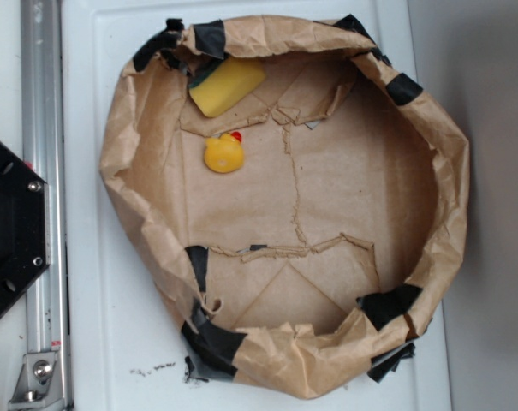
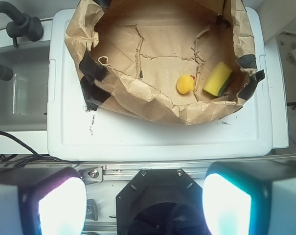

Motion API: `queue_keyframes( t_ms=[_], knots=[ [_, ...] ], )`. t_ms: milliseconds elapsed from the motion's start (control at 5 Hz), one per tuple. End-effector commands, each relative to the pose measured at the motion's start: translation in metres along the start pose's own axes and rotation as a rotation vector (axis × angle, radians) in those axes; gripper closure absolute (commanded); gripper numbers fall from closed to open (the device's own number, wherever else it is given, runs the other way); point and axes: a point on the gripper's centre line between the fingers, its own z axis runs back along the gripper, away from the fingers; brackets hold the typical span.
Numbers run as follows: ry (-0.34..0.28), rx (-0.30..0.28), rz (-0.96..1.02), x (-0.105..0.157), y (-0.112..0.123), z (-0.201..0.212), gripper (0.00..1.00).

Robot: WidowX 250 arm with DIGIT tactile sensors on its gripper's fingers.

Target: Grab the green sponge.

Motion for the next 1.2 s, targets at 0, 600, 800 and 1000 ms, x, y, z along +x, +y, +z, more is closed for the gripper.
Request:
queue_keyframes(
  t_ms=[0, 600, 800, 1000],
  knots=[
    [0.0, 0.0, 0.0, 0.0, 0.0, 0.0, 0.0],
    [-0.231, 0.085, 0.578, 0.095, 0.037, -0.092, 0.0],
    [-0.222, 0.183, 0.673, 0.112, 0.07, -0.126, 0.0],
    [-0.241, 0.265, 0.725, 0.115, 0.087, -0.147, 0.0]
  ],
)
